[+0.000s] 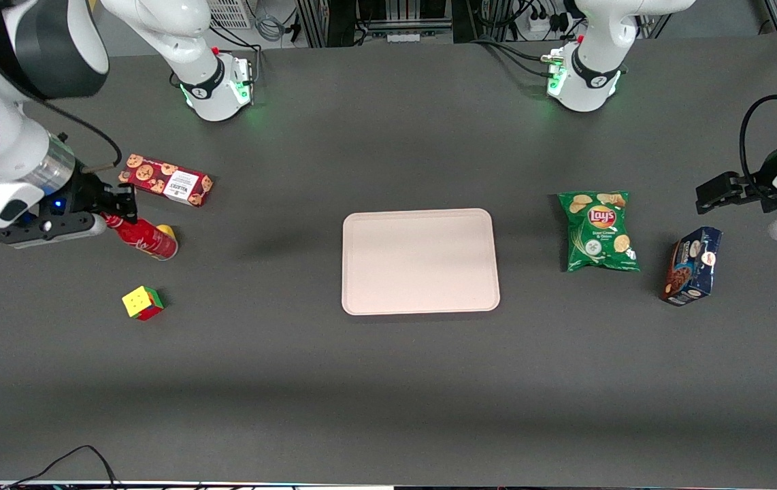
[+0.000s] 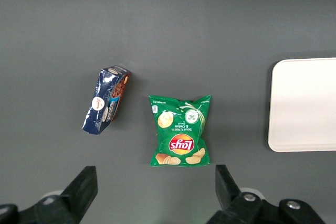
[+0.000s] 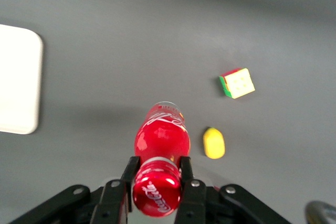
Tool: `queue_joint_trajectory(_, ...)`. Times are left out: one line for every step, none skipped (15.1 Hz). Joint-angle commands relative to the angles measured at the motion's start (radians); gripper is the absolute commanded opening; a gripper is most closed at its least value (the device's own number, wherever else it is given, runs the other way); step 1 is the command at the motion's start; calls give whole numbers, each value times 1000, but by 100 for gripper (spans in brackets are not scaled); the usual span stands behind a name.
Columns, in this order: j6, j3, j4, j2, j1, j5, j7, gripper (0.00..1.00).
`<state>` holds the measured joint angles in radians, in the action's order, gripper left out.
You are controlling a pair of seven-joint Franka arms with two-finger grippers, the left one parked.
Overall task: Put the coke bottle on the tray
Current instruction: 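Lift the bottle and carry it toward the white tray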
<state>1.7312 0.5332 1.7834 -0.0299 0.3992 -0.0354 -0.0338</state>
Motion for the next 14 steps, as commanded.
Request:
queue_joint_trajectory(-65,71,-146,51,-28,23,130,0)
queue_joint_trajectory(-70,91,-174,71,-45,23,176,0)
queue_joint_trajectory(-82,97,-206,96,-69,22,233,0)
queue_joint_trajectory(-90,97,-237,120,-115,13,285,0)
queue_joint_trajectory(-90,96,-267,149,-164,6,336,0)
queue_joint_trajectory(-90,96,-295,186,-205,3,394,0)
queue_joint_trajectory(-88,96,-318,232,-247,-15,461,0)
queue_joint_trajectory(-88,96,-349,284,-294,-52,515,0)
queue_joint_trajectory(-84,96,-386,332,-343,-82,563,0)
queue_joint_trajectory(-81,96,-418,376,-388,-110,607,0)
queue_joint_trajectory(-76,96,-445,421,-426,-136,655,0)
queue_joint_trajectory(-71,94,-470,464,-468,-164,690,0)
queue_joint_trajectory(-67,94,-492,505,-506,-191,727,0)
queue_joint_trajectory(-53,93,-498,536,-540,-210,777,0)
